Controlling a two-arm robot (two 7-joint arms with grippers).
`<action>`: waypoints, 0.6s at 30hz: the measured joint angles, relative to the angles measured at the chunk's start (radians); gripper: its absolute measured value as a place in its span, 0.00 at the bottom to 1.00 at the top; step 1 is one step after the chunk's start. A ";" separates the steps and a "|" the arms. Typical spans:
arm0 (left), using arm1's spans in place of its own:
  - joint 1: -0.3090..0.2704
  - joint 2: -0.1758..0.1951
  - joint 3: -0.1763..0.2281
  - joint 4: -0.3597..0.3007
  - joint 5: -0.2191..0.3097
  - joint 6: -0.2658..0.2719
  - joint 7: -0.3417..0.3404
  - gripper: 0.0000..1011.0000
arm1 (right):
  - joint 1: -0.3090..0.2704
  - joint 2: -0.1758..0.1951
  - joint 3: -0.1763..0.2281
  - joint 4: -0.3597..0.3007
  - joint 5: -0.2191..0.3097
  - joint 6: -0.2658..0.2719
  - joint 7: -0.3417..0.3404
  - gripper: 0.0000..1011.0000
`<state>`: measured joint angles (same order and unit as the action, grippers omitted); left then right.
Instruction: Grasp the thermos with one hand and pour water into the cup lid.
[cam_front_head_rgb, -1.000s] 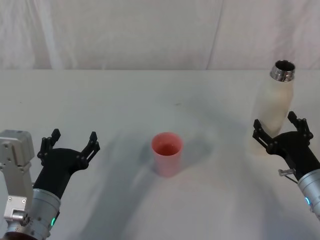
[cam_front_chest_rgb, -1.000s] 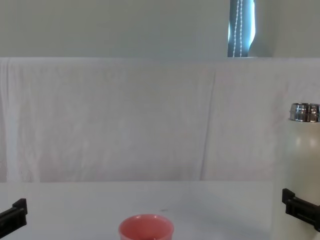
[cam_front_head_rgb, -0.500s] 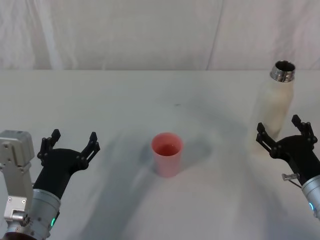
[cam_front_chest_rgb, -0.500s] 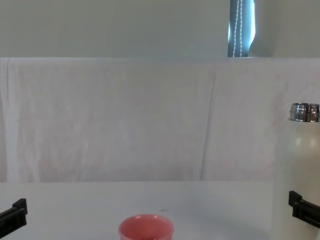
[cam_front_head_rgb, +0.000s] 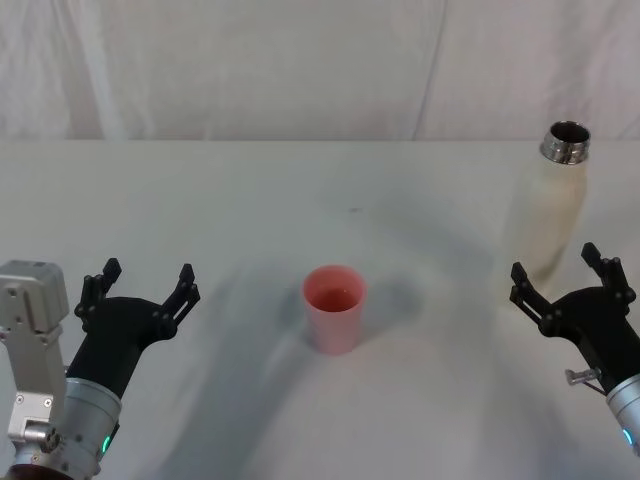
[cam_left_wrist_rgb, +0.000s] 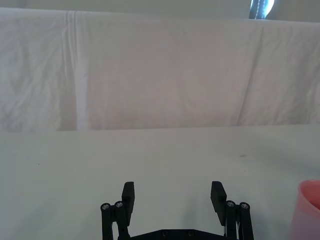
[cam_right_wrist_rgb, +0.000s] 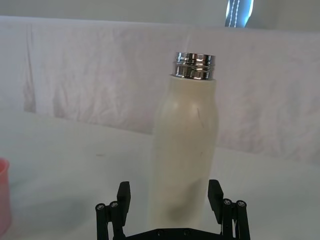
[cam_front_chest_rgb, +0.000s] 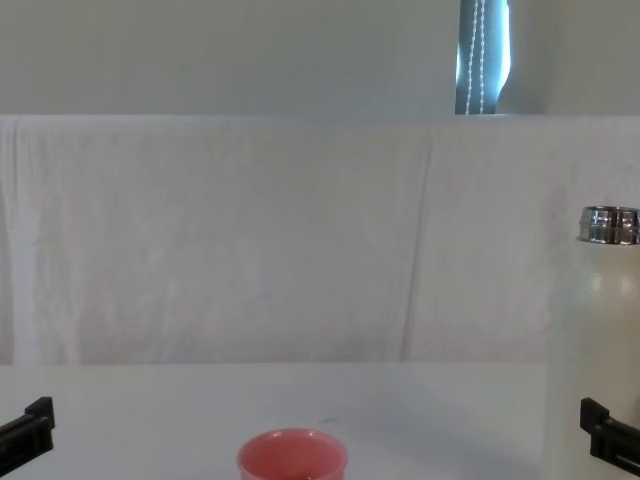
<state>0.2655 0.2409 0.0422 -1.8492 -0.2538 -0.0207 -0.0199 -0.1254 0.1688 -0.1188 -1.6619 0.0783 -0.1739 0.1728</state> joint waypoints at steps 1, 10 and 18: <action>0.000 0.000 0.000 0.000 0.000 0.000 0.000 0.99 | -0.003 0.000 -0.001 -0.002 -0.001 0.000 0.000 0.99; 0.000 0.000 0.000 0.000 0.000 0.000 0.000 0.99 | -0.044 -0.001 -0.006 -0.028 -0.003 -0.011 0.000 0.99; 0.000 0.000 0.000 0.000 0.000 0.000 0.000 0.99 | -0.063 -0.005 -0.030 -0.036 -0.016 -0.031 0.005 0.99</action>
<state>0.2655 0.2410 0.0422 -1.8492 -0.2538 -0.0208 -0.0199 -0.1880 0.1643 -0.1484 -1.6975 0.0625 -0.2054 0.1783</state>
